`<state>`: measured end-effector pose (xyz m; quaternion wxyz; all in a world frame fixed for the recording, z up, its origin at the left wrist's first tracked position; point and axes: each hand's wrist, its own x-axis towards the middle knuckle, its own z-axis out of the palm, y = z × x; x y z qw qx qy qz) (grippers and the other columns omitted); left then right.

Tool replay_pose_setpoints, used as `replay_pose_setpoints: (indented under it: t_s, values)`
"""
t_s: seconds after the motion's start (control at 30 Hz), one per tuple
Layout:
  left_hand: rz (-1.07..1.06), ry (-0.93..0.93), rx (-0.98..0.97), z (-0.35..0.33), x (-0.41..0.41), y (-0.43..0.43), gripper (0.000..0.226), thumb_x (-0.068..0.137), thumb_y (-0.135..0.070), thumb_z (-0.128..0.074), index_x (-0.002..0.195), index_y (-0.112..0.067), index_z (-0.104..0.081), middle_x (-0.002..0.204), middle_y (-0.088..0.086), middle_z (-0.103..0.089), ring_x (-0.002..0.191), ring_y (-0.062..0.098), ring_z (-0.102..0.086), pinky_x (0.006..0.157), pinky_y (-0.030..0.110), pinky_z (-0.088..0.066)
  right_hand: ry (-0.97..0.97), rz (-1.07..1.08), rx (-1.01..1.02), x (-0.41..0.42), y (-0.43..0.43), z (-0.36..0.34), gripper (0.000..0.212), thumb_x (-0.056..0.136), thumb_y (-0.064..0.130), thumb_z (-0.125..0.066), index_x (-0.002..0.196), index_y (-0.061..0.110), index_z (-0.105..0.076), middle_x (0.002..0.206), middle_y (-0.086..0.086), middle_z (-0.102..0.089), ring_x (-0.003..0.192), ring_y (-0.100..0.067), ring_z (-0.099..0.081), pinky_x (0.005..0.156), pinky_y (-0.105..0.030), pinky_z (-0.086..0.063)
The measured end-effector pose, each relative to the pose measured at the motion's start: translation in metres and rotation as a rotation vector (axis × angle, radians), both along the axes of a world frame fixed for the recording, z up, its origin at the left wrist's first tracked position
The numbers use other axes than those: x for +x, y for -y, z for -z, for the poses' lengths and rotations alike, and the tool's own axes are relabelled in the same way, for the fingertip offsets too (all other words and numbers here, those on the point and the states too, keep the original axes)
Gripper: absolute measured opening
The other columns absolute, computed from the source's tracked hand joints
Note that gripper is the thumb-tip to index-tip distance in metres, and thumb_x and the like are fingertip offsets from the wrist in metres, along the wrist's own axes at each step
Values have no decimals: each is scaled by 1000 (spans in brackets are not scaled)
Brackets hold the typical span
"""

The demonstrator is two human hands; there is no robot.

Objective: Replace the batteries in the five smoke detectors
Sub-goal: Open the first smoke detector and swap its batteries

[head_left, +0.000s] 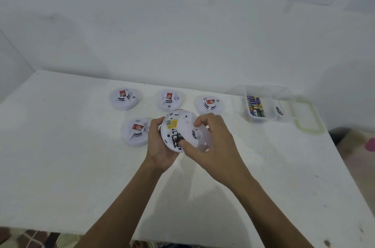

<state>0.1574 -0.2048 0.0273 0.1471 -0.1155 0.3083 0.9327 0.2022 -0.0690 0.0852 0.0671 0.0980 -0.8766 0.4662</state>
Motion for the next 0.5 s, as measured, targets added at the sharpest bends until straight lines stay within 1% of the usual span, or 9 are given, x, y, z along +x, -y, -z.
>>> replay_pose_setpoints:
  t_s: [0.07, 0.1, 0.13, 0.2, 0.23, 0.3, 0.33, 0.4, 0.5]
  values:
    - [11, 1, 10, -1, 0, 1, 54, 95, -37, -29, 86, -16, -78, 89, 8, -73, 82, 21, -70, 66, 30, -58, -121, 50, 163, -3, 6, 5, 48, 74, 39, -78, 112, 24, -53, 113, 3, -50, 97, -3, -51, 69, -4, -44]
    - [14, 7, 10, -2, 0, 1, 54, 96, -38, -29, 88, -17, -78, 91, 8, -73, 84, 22, -70, 67, 31, -58, -187, 79, 246, -4, 9, 8, 49, 75, 44, -75, 114, 21, -56, 114, -1, -54, 100, -10, -53, 73, -9, -45]
    - [13, 17, 8, -2, 1, 0, 55, 96, -39, -28, 86, -18, -78, 89, 7, -73, 82, 21, -70, 66, 30, -58, -257, 110, 323, -6, 11, 13, 50, 75, 48, -71, 114, 19, -59, 113, -3, -58, 100, -17, -56, 74, -17, -49]
    - [5, 33, 9, -2, 2, -1, 60, 98, -38, -26, 75, -20, -78, 77, 4, -72, 70, 17, -70, 57, 26, -56, -388, 171, 439, -8, 14, 19, 50, 74, 52, -67, 111, 19, -63, 109, -6, -63, 97, -24, -58, 74, -30, -53]
    - [-2, 39, 12, -2, 3, -2, 61, 98, -39, -26, 71, -20, -78, 73, 3, -71, 65, 15, -70, 55, 24, -56, -435, 190, 475, -9, 16, 22, 49, 73, 52, -67, 109, 20, -63, 108, -7, -65, 97, -26, -59, 75, -33, -54]
    - [-8, 48, -3, -2, 3, -3, 58, 98, -39, -28, 73, -20, -77, 71, 3, -71, 64, 14, -69, 55, 23, -56, -476, 193, 505, -10, 19, 26, 48, 72, 52, -71, 108, 23, -57, 107, -7, -66, 96, -27, -59, 76, -35, -55]
    - [-15, 56, -20, -3, 4, -4, 54, 97, -40, -29, 80, -20, -76, 73, 3, -71, 66, 15, -69, 55, 24, -56, -480, 187, 515, -12, 21, 28, 50, 71, 52, -74, 108, 24, -54, 107, -8, -66, 95, -27, -60, 75, -36, -56]
    - [-39, 70, -43, -4, 4, -3, 46, 97, -42, -31, 92, -19, -70, 77, 5, -72, 69, 17, -70, 56, 27, -57, -485, 183, 531, -13, 23, 33, 51, 70, 51, -77, 107, 23, -56, 109, -9, -66, 94, -28, -61, 75, -37, -57]
    - [-48, 56, -49, -4, 4, -3, 50, 96, -40, -33, 85, -18, -76, 84, 8, -73, 73, 20, -71, 60, 30, -59, -490, 172, 514, -11, 24, 35, 44, 75, 49, -73, 107, 19, -65, 113, -9, -64, 97, -27, -60, 75, -37, -58]
